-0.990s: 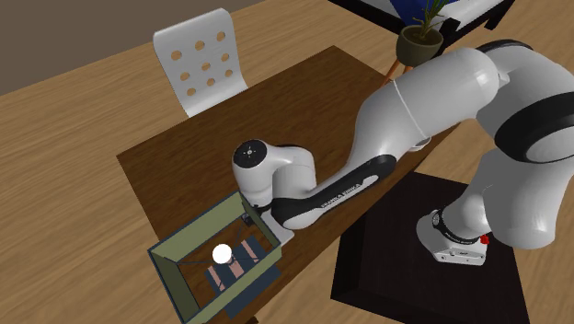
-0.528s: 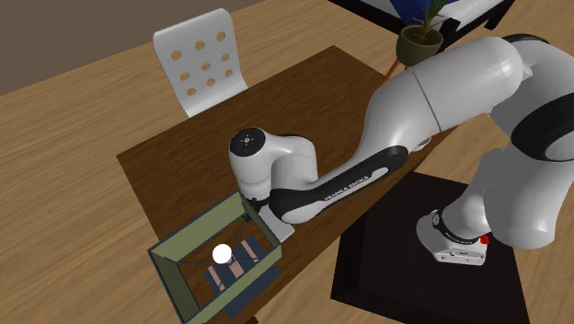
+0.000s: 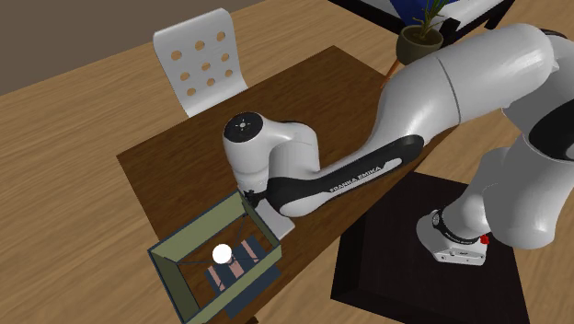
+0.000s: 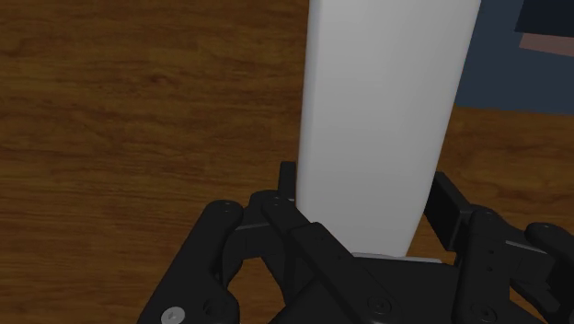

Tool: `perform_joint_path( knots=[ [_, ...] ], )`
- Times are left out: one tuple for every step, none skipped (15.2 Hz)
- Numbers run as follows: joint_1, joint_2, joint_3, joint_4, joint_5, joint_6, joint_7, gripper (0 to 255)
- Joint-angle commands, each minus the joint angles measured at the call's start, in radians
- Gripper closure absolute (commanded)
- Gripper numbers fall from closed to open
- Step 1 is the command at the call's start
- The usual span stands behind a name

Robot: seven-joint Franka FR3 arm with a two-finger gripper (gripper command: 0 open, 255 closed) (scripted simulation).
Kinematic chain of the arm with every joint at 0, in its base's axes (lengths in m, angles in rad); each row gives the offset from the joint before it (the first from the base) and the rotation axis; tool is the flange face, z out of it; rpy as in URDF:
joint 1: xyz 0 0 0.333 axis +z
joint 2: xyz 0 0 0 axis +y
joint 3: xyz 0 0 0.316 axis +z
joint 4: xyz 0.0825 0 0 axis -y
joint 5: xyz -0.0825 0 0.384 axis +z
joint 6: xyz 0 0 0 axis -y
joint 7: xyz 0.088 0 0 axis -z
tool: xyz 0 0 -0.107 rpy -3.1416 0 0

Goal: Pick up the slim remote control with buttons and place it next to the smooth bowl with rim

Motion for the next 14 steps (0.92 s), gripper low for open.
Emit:
perform_joint_path(
  knots=[
    [-0.001,-0.013,0.002,0.009,0.005,-0.022,-0.003,255],
    [-0.002,-0.019,0.003,0.015,0.008,-0.034,-0.004,255],
    [-0.002,-0.025,0.003,0.022,0.010,-0.046,-0.006,255],
    [-0.003,-0.031,0.004,0.028,0.012,-0.058,-0.007,255],
    [-0.003,-0.036,0.004,0.035,0.014,-0.070,-0.009,255],
    [-0.004,-0.041,0.005,0.042,0.016,-0.082,-0.010,255],
    [-0.004,-0.046,0.006,0.049,0.018,-0.094,-0.011,255],
    [-0.004,-0.051,0.006,0.057,0.020,-0.106,-0.013,255],
    [-0.005,-0.056,0.006,0.065,0.022,-0.118,-0.014,255],
    [-0.005,-0.060,0.007,0.073,0.024,-0.130,-0.015,255],
    [-0.005,-0.062,0.007,0.074,0.024,-0.133,-0.015,255],
    [-0.018,-0.095,0.003,0.030,0.035,-0.121,-0.035,255],
    [-0.030,-0.128,-0.001,-0.012,0.046,-0.110,-0.055,255],
    [-0.042,-0.161,-0.007,-0.054,0.056,-0.100,-0.075,255]
  ],
)
